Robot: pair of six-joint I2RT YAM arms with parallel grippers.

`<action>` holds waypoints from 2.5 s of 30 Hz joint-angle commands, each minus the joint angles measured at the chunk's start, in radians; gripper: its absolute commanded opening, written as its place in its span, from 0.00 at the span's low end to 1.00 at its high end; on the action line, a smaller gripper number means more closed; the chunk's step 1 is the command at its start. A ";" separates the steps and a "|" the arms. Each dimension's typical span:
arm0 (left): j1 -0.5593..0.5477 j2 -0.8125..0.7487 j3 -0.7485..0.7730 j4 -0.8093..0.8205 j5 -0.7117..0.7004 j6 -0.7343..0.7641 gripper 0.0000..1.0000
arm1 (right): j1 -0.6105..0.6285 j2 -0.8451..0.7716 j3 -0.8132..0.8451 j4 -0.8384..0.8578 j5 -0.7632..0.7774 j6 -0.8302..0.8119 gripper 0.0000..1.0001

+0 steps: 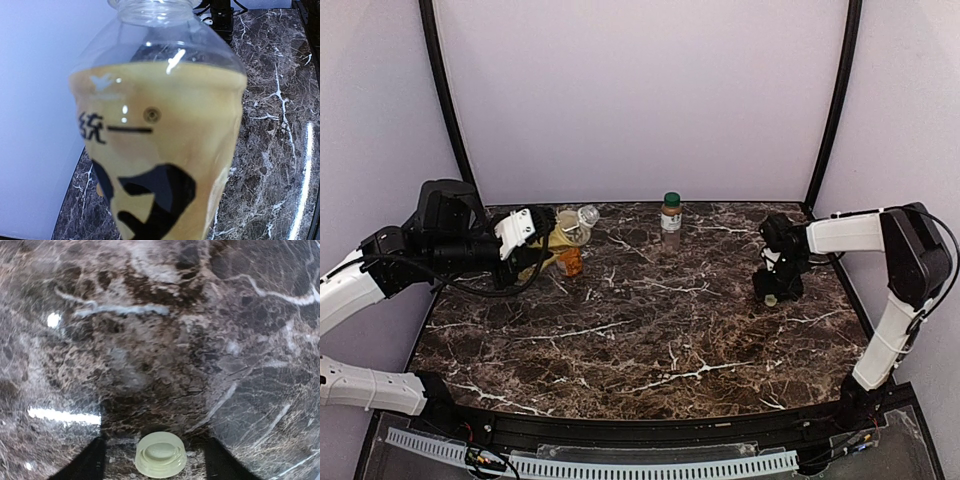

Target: Unscrew the bottle caps

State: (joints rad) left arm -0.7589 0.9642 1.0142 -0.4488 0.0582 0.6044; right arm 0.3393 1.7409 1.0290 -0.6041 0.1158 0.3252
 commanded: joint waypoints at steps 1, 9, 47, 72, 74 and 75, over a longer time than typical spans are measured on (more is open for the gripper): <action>0.007 -0.016 0.025 -0.066 0.129 -0.048 0.12 | 0.007 -0.025 0.071 -0.066 0.002 -0.001 0.94; 0.022 0.000 0.100 -0.107 0.444 -0.183 0.13 | 0.231 -0.273 0.349 -0.040 0.104 -0.175 0.99; 0.048 0.046 0.179 -0.060 0.641 -0.276 0.16 | 0.757 -0.147 0.476 0.870 -0.673 -0.295 0.30; 0.052 0.033 0.172 -0.068 0.628 -0.253 0.15 | 0.735 -0.147 0.476 0.807 -0.611 -0.258 0.24; 0.052 0.033 0.171 -0.067 0.628 -0.253 0.15 | 0.736 -0.142 0.484 0.803 -0.626 -0.257 0.11; 0.052 0.032 0.170 -0.068 0.627 -0.253 0.15 | 0.734 -0.140 0.487 0.799 -0.631 -0.256 0.03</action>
State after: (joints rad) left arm -0.7086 1.0187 1.1645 -0.5213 0.6682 0.3367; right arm 1.0821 1.5852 1.5066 0.2024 -0.5114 0.0620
